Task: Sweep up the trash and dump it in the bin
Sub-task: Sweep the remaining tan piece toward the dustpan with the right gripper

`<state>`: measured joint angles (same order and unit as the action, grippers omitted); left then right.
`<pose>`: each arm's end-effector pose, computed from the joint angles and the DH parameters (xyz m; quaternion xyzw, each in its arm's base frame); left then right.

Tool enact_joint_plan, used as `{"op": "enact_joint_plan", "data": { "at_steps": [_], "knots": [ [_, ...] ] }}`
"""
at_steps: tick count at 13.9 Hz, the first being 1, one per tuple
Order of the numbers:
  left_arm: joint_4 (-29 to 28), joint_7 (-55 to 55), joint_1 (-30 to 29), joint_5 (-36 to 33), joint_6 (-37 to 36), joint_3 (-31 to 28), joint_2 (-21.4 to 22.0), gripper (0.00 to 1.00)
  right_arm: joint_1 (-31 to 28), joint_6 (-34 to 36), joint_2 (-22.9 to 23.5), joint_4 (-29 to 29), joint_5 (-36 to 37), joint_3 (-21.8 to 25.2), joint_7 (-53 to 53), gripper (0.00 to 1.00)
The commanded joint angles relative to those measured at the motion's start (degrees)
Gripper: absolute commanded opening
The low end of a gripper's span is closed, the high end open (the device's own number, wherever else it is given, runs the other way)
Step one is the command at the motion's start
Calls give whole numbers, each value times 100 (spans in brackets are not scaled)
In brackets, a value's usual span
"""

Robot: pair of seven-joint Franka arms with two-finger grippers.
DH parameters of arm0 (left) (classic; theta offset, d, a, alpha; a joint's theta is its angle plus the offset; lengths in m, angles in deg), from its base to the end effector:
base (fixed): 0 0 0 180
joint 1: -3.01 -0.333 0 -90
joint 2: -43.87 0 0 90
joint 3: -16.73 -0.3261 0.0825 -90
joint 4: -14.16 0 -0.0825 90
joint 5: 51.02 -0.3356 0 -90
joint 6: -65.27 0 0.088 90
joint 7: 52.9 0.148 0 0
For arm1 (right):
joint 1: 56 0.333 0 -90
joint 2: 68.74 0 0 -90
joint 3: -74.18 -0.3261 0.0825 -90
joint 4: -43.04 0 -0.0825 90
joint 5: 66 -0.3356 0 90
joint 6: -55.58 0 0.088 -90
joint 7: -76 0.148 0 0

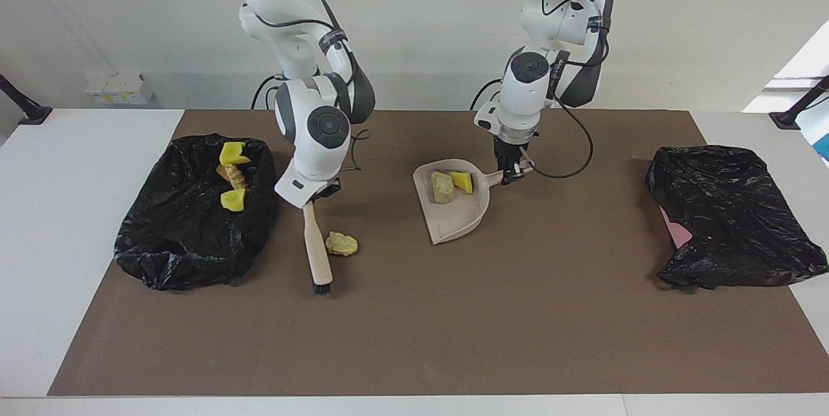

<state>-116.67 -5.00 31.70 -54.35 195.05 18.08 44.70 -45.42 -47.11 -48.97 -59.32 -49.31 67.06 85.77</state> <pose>0.4132 -0.2351 0.3595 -0.7654 0.6431 0.0054 0.0219 0.5383 0.1296 0.3388 0.9721 0.1226 -0.1335 0.1491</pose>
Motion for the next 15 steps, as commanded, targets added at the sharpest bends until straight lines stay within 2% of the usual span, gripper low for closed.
{"op": "enact_joint_plan", "data": {
  "at_steps": [1, 6, 11, 15],
  "knots": [
    [-83, -238, -4, -107, 83, 6, 49, 0, 110, 90, -183, -266, -497, -106, -169, 0],
    [-91, -501, 14, -107, 65, 6, 58, 0, 935, 100, -640, -873, -1061, -132, -117, 0],
    [-109, -519, 58, -107, -58, 6, 84, 0, 1709, 144, -852, -970, -1869, -158, -231, 0],
    [-109, -783, 85, -107, 126, 6, -135, 0, 1860, 135, -852, -707, -2538, -158, 24, 0]
  ]
}}
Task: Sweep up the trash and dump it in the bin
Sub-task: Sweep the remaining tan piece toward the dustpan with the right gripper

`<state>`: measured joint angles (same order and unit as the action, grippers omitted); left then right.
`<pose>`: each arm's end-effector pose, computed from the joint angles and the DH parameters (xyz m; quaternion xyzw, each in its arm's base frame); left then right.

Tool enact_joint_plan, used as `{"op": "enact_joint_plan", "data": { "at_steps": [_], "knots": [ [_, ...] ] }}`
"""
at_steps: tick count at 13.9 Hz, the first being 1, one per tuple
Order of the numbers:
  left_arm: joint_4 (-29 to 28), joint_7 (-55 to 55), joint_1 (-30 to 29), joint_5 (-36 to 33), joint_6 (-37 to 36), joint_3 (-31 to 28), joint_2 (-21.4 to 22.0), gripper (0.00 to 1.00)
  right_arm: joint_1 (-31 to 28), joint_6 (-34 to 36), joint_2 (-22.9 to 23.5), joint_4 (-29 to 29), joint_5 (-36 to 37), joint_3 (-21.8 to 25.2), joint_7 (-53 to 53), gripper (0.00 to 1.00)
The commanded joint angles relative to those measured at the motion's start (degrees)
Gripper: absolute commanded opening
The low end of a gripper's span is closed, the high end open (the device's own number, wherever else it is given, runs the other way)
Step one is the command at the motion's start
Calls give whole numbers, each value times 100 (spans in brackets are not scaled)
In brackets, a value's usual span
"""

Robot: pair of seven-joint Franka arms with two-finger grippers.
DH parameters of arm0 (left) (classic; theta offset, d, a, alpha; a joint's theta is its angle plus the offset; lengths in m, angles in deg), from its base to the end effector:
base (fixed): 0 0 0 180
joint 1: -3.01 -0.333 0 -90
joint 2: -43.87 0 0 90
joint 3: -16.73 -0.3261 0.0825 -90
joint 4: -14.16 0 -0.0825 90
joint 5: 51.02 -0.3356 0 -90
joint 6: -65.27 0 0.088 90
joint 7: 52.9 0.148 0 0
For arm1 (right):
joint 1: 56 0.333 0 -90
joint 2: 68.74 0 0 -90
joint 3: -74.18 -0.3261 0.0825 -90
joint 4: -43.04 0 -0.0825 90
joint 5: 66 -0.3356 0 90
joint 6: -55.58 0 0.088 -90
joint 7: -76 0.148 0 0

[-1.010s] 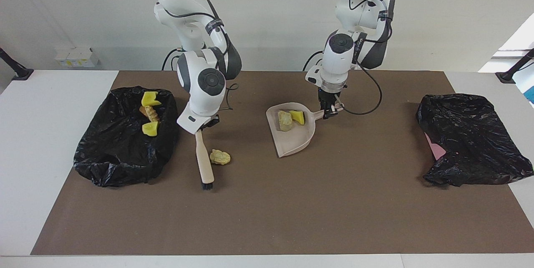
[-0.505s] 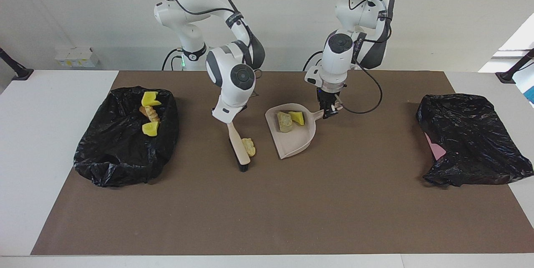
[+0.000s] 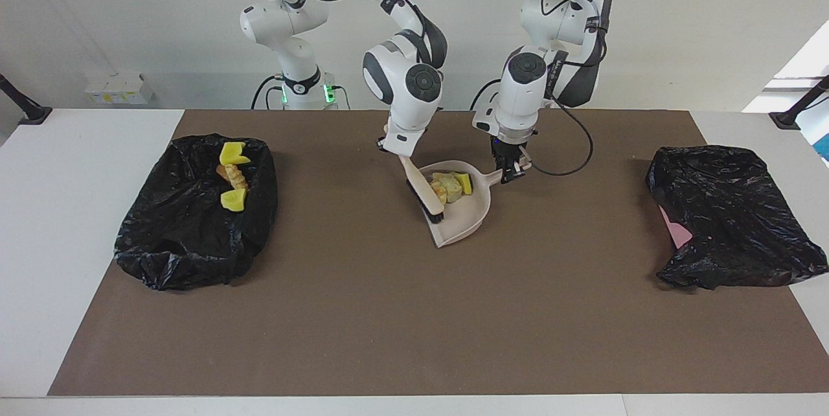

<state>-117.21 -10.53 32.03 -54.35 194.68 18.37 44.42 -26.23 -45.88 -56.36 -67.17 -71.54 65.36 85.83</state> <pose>0.4075 -0.2376 0.3529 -0.7922 0.6098 0.0145 0.0210 0.3900 0.3237 0.3550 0.9547 0.2274 -0.1912 0.0188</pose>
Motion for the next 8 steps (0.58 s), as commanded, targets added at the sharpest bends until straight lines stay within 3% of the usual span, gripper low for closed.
{"op": "enact_joint_plan", "data": {
  "at_steps": [1, 4, 8],
  "knots": [
    [-11, -229, 25, -107, 225, -24, -134, 0, -94, 152, -209, 235, -324, 12, 19, 0],
    [243, 376, -325, -1, 217, -15, -335, 0, -139, 468, -754, 254, -324, 20, 27, 0],
    [393, 1332, -773, 709, 252, -24, -398, 0, -34, 1075, -1141, 106, -315, 3, 685, 0]
  ]
}}
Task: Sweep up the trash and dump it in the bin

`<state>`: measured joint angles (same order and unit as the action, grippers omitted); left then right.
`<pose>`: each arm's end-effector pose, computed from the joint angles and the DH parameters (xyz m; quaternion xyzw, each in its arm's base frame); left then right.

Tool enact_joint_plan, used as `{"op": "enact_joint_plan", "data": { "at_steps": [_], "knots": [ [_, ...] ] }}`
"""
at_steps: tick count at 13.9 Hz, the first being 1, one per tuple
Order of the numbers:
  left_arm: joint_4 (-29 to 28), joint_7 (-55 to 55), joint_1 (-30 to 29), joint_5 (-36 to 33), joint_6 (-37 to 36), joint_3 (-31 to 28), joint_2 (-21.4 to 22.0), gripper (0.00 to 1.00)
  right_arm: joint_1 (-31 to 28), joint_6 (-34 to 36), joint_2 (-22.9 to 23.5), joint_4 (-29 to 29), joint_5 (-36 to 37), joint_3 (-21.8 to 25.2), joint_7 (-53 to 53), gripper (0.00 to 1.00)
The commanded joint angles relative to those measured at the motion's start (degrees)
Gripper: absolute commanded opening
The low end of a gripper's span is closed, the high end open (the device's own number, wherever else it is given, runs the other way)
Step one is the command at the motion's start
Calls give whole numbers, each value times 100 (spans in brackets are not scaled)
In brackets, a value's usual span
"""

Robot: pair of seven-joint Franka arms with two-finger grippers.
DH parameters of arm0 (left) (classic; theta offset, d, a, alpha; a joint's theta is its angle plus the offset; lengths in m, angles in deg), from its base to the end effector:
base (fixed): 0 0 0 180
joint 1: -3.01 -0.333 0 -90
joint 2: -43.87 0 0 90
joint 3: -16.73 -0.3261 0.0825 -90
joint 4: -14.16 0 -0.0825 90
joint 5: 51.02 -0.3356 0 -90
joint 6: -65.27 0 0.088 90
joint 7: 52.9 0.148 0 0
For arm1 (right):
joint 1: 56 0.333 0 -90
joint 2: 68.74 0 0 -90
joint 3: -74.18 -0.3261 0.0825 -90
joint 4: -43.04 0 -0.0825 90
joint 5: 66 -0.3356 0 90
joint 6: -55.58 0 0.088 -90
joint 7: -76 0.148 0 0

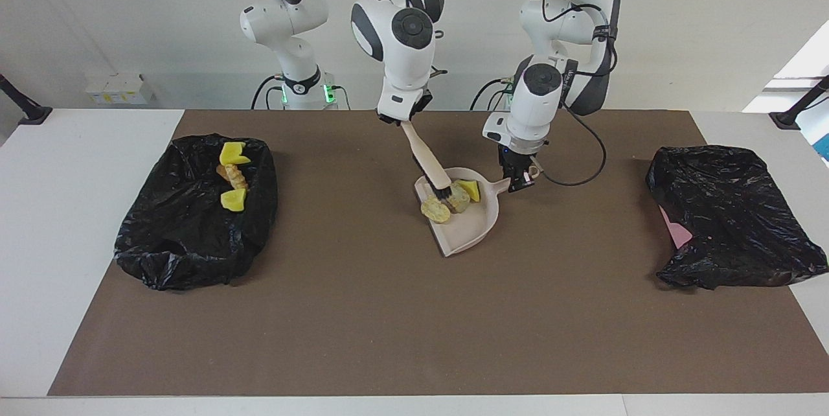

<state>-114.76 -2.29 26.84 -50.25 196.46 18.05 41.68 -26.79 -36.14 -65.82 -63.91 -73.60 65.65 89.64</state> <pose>0.4434 -0.2090 0.3493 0.7920 -0.6105 0.0019 0.0052 0.3689 0.3086 0.4516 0.9659 0.1940 -0.1715 0.0061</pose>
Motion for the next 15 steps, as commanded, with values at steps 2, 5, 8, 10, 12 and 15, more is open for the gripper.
{"op": "enact_joint_plan", "data": {
  "at_steps": [2, 5, 8, 10, 12, 15],
  "knots": [
    [175, 801, -439, 467, 100, 8, -106, 0, 198, 41, -423, -562, -110, -26, 603, 0],
    [158, 1214, -555, 643, 266, 8, -98, 0, 338, -292, -784, -1168, -119, -26, 972, 0],
    [114, 1258, -572, 783, 564, 8, -98, 0, 540, -768, -1136, -1723, -136, -26, 1465, 0],
    [131, 1582, -668, 1011, 636, 8, -115, 0, 611, -1005, -1294, -1995, -530, -35, 1903, 0],
    [184, 1847, -748, 1135, 575, 0, -115, 0, 1031, -1338, -1269, -2206, -585, -70, 2622, 0],
    [578, 2128, -1020, 1136, 75, 0, -124, 0, 1507, -1848, -1242, -2488, -969, -70, 3091, 0]
  ]
}}
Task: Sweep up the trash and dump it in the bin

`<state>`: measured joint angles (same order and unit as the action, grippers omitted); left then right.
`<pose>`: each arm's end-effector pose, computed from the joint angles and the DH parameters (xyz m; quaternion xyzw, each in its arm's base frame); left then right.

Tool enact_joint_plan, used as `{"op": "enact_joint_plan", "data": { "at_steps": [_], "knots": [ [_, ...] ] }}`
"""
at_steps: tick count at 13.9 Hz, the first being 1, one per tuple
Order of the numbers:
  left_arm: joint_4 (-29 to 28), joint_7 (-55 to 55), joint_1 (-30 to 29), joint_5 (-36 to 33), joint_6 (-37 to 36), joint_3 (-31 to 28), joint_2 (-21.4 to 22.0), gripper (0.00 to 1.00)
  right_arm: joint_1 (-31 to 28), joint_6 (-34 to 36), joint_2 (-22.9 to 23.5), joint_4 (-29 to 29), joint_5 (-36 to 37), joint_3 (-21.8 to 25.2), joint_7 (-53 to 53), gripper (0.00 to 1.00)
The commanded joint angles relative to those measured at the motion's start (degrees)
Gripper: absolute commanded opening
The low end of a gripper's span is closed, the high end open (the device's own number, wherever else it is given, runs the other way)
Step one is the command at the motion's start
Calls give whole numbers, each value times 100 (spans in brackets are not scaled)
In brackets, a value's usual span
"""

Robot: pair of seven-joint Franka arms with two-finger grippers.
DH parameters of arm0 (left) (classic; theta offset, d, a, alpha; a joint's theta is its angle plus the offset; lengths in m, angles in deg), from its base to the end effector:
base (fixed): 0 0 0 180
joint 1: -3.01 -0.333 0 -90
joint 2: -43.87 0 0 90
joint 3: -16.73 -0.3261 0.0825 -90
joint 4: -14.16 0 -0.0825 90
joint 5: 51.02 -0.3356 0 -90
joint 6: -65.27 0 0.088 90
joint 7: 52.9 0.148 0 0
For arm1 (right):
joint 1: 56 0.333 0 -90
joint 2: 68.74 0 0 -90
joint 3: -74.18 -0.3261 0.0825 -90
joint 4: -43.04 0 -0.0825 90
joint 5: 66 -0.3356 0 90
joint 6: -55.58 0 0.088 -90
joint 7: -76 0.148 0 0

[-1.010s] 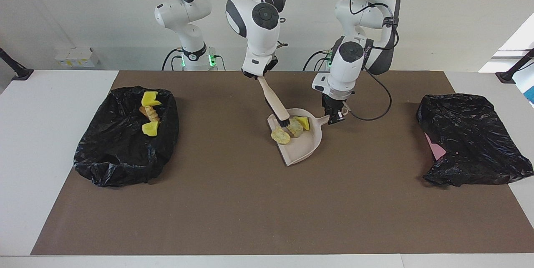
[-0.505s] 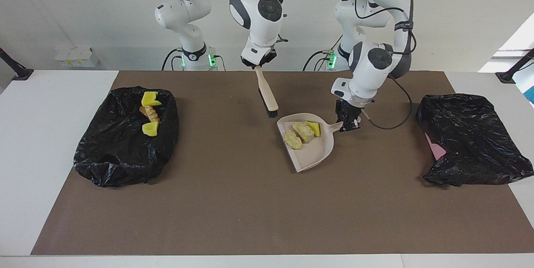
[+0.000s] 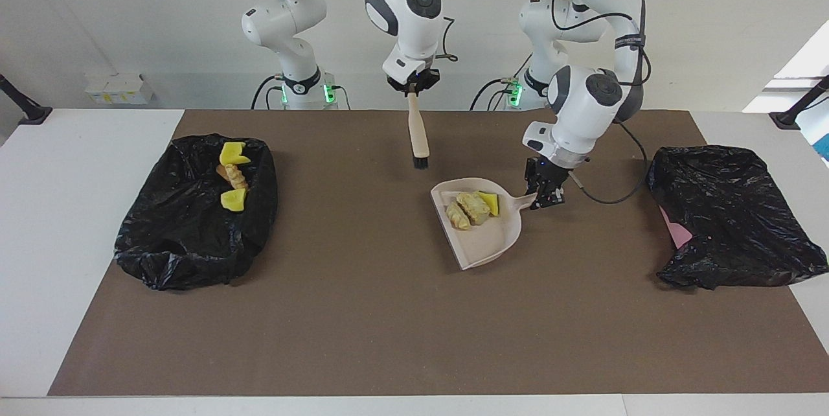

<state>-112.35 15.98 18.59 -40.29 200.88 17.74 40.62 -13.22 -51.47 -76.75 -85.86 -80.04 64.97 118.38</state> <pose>0.4911 -0.1542 0.3650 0.7733 -0.6281 0.0761 0.0398 0.2349 0.3477 0.4027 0.9872 0.0309 -0.1553 0.0194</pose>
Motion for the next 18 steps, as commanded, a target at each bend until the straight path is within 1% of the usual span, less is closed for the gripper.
{"op": "enact_joint_plan", "data": {
  "at_steps": [1, 2, 3, 4, 5, 7, 8, 10, 13, 16, 17, 18],
  "knots": [
    [486, 371, -300, 148, -542, 30, -18, 0, 299, -430, -70, -320, -423, -2, 296, 0],
    [609, 485, -458, 148, -744, 30, -18, 0, 535, -640, 96, -320, -424, -2, 567, 0],
    [732, 599, -573, 175, -816, 30, 0, 0, 685, -1051, 333, -320, -424, -2, 822, 0],
    [916, 661, -696, 175, -956, 30, 0, 0, 748, -1359, 492, -311, -432, -2, 929, 0],
    [1161, 809, -810, 175, -1270, 22, -26, 0, 792, -1458, 554, -311, -432, -2, 878, 0],
    [1523, 1100, -1047, 166, -1615, 4, -70, 0, 924, -1459, 607, -337, -432, -2, 869, 0],
    [1646, 1231, -1275, 131, -1782, 13, -88, 0, 924, -1468, 642, -372, -432, -2, 799, 0],
    [1936, 1600, -1478, 105, -2045, -13, -140, 0, 924, -1442, 651, -390, -432, -2, 614, 0],
    [2226, 2224, -2031, 69, -2319, -22, -325, 0, 916, -1468, 739, -399, -432, -2, 631, 0],
    [2429, 2822, -2611, 61, -2565, -31, -395, 0, 898, -1477, 792, -416, -432, -2, 605, 1],
    [2473, 3015, -2822, 0, -2635, -31, -422, 0, 898, -1486, 783, -434, -432, -2, 605, 9],
    [2569, 3217, -3041, -175, -2766, -22, -457, 0, 881, -1486, 792, -434, -432, -2, 596, 21]
  ]
}}
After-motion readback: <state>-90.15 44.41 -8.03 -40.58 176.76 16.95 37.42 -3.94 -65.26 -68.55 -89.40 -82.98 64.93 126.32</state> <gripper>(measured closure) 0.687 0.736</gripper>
